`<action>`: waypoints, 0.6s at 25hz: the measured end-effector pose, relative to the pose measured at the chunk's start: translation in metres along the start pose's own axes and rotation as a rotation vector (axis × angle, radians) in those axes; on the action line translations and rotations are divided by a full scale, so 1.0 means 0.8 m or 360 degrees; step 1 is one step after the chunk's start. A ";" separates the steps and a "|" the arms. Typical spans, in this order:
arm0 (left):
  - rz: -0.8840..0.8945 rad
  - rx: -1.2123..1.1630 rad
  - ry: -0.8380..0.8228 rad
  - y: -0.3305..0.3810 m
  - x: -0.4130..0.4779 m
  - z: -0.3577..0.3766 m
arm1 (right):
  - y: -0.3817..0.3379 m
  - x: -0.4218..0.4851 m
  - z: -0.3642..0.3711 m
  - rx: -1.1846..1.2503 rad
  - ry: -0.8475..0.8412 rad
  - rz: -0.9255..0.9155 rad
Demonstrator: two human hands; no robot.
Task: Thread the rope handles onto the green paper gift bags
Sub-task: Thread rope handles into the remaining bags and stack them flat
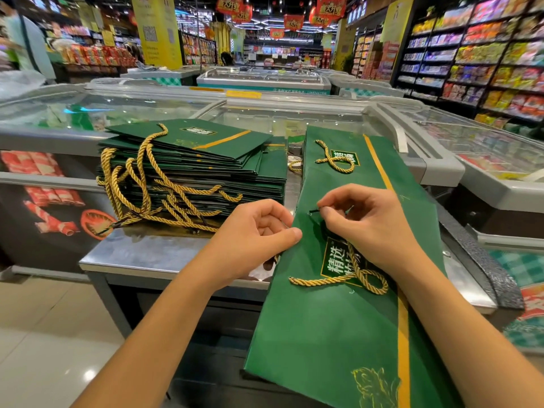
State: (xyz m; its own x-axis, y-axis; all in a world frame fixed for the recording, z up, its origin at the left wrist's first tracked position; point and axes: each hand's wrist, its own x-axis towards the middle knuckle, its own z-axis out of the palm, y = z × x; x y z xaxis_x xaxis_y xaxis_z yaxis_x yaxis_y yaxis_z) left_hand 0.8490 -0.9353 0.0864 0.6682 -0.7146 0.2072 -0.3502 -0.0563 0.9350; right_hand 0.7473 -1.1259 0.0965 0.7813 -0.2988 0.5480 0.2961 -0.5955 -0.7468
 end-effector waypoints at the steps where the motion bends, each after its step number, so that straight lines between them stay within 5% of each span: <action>1: 0.0012 -0.0004 -0.0001 -0.001 0.000 0.000 | 0.002 0.000 0.000 -0.0005 -0.0006 -0.0008; 15: 0.0123 -0.0167 -0.0010 0.001 -0.008 0.000 | 0.008 -0.004 0.001 -0.0037 -0.0036 -0.0131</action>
State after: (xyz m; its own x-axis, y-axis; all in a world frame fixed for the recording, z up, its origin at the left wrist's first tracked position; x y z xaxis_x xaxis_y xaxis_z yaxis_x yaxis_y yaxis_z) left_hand 0.8442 -0.9307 0.0860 0.6378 -0.7182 0.2781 -0.3296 0.0718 0.9414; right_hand 0.7474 -1.1278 0.0900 0.7673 -0.2313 0.5982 0.3470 -0.6346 -0.6905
